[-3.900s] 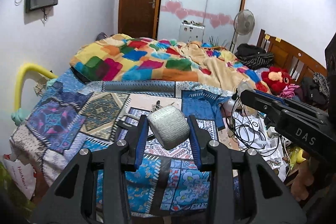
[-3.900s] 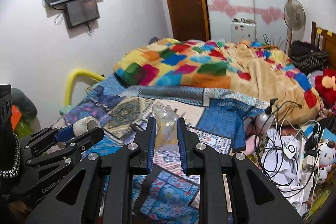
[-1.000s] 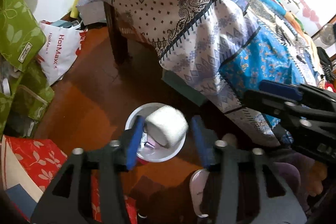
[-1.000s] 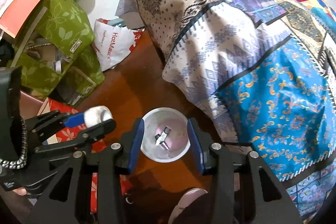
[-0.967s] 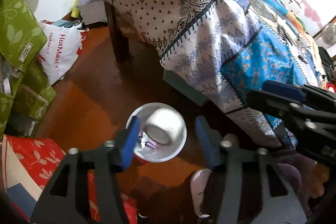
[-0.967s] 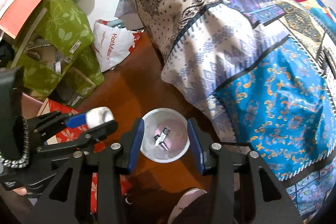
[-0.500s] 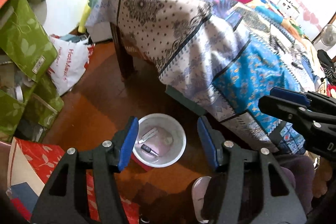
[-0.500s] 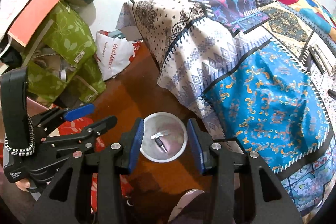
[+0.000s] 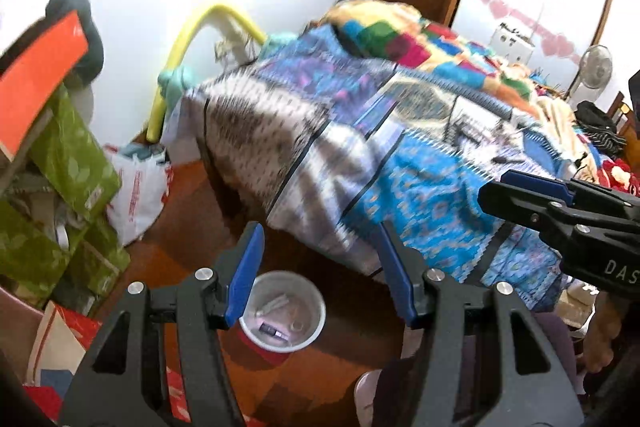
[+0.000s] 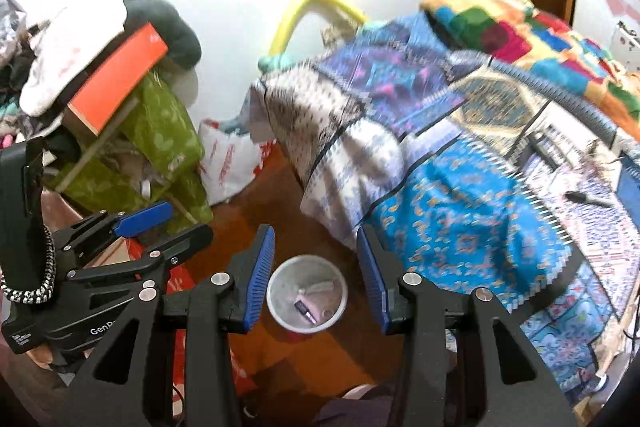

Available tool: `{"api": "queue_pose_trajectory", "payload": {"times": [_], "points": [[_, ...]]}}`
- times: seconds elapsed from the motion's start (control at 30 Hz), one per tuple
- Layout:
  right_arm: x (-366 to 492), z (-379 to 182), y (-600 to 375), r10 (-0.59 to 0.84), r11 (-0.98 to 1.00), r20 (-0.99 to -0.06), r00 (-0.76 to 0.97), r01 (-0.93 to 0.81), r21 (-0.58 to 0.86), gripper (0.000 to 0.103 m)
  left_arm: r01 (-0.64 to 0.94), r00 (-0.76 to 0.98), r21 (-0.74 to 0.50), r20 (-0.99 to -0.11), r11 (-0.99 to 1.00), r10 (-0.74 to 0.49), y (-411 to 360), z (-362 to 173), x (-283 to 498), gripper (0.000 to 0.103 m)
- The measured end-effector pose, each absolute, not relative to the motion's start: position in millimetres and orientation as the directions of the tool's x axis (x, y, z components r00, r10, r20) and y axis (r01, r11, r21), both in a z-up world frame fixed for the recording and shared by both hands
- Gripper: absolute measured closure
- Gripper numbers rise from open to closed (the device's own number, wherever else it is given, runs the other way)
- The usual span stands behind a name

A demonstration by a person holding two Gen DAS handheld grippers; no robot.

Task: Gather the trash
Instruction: 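Move both open tools back toward the Sharpie marker on the bed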

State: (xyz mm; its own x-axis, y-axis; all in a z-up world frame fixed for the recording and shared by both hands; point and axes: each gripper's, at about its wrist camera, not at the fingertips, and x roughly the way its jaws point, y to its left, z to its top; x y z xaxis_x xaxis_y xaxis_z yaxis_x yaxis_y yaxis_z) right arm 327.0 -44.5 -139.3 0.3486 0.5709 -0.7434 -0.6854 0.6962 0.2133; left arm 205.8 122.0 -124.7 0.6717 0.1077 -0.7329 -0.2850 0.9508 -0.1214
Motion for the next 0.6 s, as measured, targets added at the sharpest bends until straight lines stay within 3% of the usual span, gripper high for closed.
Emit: {"api": "queue_pose_trajectory", "payload": {"times": [0.4, 0.6], "points": [[322.3, -85.8, -130.8, 0.589, 0.739, -0.638, 0.496, -0.651, 0.175, 0.064, -0.179, 0.787, -0.059, -0.608, 0.982, 0.107, 36.7, -56.5, 213.3, 0.046], [331.8, -68.9, -178.8, 0.554, 0.787, -0.605, 0.572, -0.598, 0.156, 0.063, -0.091, 0.810, -0.075, -0.586, 0.993, 0.030, -4.1, -38.8, 240.7, 0.046]]}}
